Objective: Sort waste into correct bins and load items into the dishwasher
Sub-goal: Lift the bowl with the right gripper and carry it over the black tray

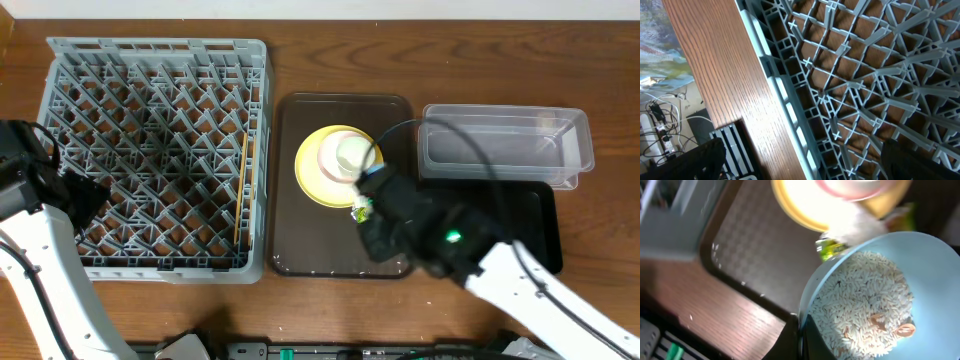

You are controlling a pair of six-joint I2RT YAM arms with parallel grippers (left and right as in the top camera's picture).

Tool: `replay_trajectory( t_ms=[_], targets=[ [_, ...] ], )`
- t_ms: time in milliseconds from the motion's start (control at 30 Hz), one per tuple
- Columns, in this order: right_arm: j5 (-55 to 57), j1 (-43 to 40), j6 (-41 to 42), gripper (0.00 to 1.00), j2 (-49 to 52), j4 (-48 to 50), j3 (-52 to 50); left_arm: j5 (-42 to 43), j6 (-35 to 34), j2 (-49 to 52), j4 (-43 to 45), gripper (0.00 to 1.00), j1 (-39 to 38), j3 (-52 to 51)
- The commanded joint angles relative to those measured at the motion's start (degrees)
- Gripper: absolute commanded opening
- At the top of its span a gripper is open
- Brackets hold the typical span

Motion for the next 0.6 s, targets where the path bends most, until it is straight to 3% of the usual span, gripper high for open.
replay_trajectory(
  t_ms=[0,167,567],
  targets=[
    [-4.79,-7.45,0.81,0.01,-4.17,-1.2,1.27,0.13,-0.7,-0.17,-0.24,1.0,0.28,0.04],
    [-12.09,-19.71,-1.46,0.01,-7.08,-2.91,0.66,0.13,-0.72,-0.17,-0.24,1.0,0.28,0.07],
    [-43.93,-45.72,-12.15,0.01,-7.52,1.29,-9.77,0.13,-0.72,-0.17,-0.24,1.0,0.28,0.07]
  ],
)
